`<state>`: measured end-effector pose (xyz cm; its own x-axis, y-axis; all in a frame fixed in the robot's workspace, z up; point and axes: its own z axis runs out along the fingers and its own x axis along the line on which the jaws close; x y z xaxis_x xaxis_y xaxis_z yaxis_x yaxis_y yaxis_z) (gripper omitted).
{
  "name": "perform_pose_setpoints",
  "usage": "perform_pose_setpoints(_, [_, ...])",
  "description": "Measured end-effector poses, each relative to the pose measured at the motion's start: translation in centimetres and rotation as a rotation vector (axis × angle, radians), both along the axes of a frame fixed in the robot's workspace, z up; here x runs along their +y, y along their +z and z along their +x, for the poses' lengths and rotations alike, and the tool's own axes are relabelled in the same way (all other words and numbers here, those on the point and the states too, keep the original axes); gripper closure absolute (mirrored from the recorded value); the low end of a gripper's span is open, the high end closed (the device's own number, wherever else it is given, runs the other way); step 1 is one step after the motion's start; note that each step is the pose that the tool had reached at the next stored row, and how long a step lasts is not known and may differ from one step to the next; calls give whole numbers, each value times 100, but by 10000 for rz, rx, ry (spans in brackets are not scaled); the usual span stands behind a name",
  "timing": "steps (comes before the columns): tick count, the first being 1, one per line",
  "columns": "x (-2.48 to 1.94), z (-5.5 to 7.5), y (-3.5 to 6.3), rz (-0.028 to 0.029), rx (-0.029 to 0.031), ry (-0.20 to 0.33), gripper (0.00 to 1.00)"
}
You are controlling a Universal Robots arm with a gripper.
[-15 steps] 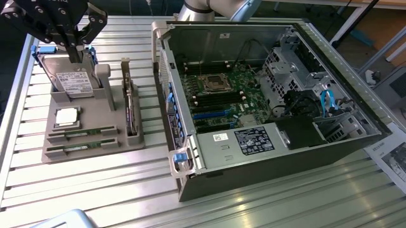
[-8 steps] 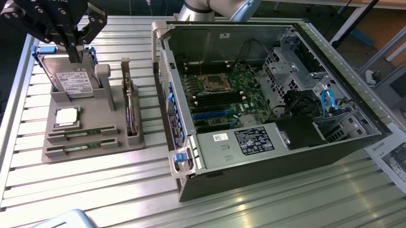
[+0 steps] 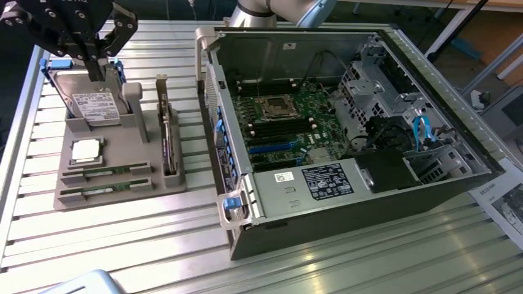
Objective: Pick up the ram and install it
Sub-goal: 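Pick up the ram and move it above insertion slot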
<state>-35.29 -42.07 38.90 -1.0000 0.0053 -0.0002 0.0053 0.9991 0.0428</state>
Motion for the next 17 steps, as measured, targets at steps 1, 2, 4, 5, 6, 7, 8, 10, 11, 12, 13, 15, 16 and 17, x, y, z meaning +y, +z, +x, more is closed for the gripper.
perform_pose_setpoints(1, [0, 0, 0, -1, 0, 127, 90])
perform_pose_setpoints(2, [0, 0, -1, 1, -1, 274, 90])
perform_pose_setpoints(4, [-1, -1, 0, 0, -1, 497, 90])
perform_pose_setpoints(5, [-1, -2, -1, 1, -1, 610, 90])
perform_pose_setpoints(6, [0, -2, -1, 1, -2, 729, 90])
perform_pose_setpoints(7, [0, -2, -1, 1, -2, 850, 90])
perform_pose_setpoints(8, [0, -3, -1, 1, -1, 968, 90])
perform_pose_setpoints(10, [0, -3, -2, 2, -3, 1270, 90])
perform_pose_setpoints(11, [0, -3, -2, 2, -3, 1424, 90])
perform_pose_setpoints(12, [-1, -3, -1, 2, -2, 1566, 90])
perform_pose_setpoints(13, [0, -3, -1, 1, -1, 1770, 90])
perform_pose_setpoints(15, [0, -3, -1, 2, -2, 2204, 90])
perform_pose_setpoints(16, [0, -3, -1, 1, -2, 2437, 90])
perform_pose_setpoints(17, [0, -3, -1, 1, -1, 2622, 90])
